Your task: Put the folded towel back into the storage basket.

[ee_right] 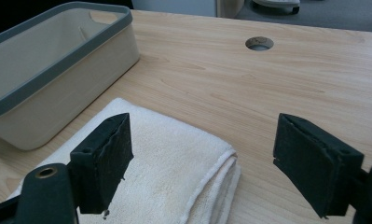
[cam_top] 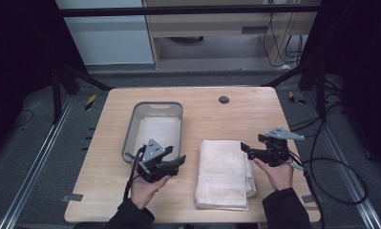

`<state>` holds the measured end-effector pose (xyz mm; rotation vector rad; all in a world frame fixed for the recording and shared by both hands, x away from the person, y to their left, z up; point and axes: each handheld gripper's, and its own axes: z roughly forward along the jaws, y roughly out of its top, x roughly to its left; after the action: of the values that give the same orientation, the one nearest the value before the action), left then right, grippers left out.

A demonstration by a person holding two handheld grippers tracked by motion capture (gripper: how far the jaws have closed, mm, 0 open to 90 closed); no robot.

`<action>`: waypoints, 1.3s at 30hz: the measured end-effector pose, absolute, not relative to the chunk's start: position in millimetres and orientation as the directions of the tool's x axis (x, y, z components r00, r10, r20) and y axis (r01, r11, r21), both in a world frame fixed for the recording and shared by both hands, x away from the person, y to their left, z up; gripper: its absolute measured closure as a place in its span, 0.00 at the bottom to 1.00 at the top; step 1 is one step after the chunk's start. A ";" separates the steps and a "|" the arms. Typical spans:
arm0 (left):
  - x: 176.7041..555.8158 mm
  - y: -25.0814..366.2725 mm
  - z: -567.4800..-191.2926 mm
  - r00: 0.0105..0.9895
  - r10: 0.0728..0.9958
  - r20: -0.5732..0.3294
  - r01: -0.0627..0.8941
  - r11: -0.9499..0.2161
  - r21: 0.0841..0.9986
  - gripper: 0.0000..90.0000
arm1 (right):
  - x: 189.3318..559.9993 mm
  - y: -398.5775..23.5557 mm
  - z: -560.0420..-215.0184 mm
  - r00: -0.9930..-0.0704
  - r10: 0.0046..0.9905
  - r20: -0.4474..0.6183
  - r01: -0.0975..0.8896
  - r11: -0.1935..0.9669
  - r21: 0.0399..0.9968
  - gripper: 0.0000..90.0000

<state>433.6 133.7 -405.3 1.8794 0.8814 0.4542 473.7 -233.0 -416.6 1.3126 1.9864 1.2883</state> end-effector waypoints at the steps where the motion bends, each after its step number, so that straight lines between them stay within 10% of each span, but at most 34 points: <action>1: 433.0 130.6 -406.9 0.673 0.737 -0.063 0.379 -0.270 0.885 0.45 | 474.3 -232.7 -417.1 -0.458 0.879 0.131 0.480 0.121 0.869 0.22; 39: 418.3 79.8 -448.9 0.739 0.670 -0.063 0.419 -0.384 0.823 0.47 | 486.7 -219.7 -450.6 -0.481 0.870 0.103 0.555 0.212 0.805 0.19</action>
<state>418.3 79.8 -448.9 2.0318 0.8232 0.3508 486.7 -219.7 -450.6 1.3263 2.1199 1.1626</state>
